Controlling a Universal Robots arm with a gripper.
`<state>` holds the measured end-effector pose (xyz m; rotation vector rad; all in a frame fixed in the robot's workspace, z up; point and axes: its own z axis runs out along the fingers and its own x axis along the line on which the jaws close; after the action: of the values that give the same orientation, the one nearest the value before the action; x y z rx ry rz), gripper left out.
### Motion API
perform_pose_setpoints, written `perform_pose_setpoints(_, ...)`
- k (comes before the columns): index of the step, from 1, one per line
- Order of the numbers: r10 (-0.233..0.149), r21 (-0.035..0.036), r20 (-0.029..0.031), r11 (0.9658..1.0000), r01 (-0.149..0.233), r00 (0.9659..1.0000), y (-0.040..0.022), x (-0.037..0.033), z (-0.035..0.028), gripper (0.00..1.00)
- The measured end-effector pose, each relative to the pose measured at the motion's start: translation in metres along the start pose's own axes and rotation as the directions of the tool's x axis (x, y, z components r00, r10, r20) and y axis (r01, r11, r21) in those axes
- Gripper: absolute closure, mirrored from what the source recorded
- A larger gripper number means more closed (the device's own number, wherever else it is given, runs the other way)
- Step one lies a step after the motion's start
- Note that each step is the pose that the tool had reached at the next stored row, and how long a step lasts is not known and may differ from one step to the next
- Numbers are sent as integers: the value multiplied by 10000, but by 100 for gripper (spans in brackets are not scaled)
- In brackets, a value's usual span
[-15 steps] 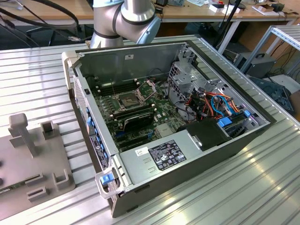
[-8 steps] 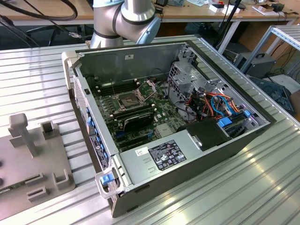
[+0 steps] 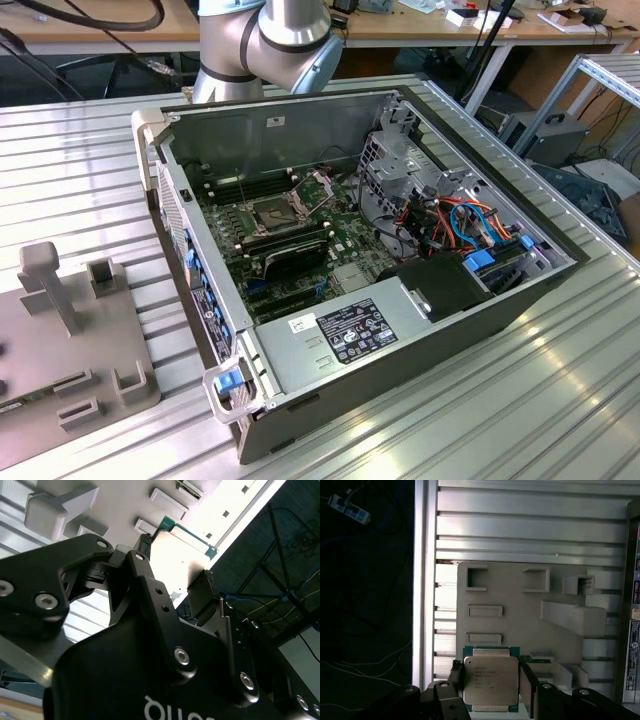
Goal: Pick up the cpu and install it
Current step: 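Pick up the cpu and move it towards the insertion slot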
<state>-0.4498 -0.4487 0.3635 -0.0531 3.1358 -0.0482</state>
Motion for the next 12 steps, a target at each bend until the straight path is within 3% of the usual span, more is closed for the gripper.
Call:
perform_pose_setpoints(3,0,-1,1,10000,0,10000,-2,0,-45,45)
perform_pose_setpoints(12,0,1,-2,10000,0,10000,-2,0,-68,45)
